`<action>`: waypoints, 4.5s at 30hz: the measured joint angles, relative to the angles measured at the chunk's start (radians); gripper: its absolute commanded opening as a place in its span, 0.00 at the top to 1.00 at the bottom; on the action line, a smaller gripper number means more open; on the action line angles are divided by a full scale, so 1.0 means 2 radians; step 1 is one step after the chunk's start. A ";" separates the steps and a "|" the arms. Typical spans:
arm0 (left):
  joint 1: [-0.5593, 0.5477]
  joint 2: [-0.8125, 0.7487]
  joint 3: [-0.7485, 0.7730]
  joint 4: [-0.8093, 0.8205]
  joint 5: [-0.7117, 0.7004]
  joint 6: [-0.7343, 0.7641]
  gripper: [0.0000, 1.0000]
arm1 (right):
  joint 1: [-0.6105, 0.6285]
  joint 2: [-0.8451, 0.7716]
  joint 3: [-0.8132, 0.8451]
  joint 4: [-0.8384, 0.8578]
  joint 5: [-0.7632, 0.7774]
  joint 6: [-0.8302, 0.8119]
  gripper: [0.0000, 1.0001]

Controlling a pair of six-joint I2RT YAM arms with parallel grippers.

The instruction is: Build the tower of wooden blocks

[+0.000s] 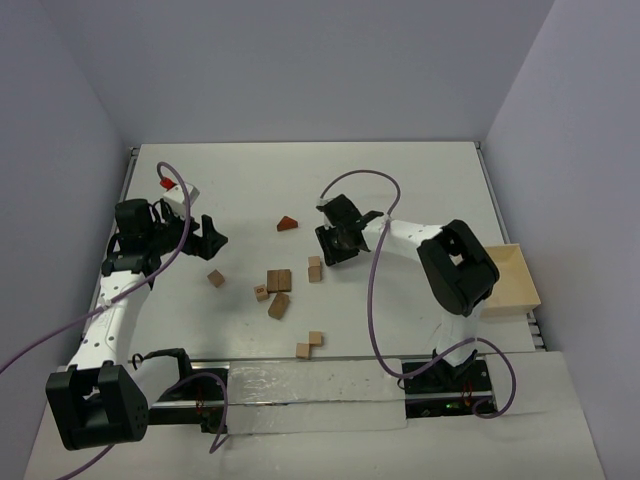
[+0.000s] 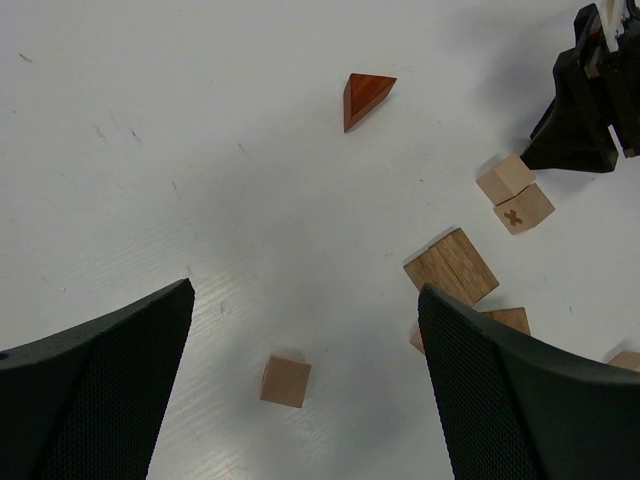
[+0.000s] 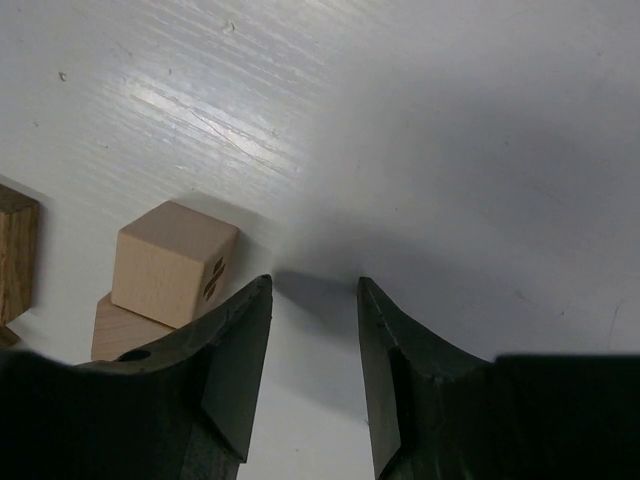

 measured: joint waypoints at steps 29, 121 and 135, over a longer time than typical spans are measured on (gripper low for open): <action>0.000 0.000 -0.007 0.006 -0.004 -0.002 0.01 | 0.005 0.011 0.014 0.002 -0.009 0.004 0.41; 0.000 0.013 -0.008 0.008 -0.007 0.020 0.01 | 0.022 -0.029 -0.036 0.001 -0.024 -0.010 0.41; 0.000 0.013 -0.009 0.008 -0.007 0.020 0.01 | 0.024 -0.027 -0.033 0.000 -0.028 -0.009 0.41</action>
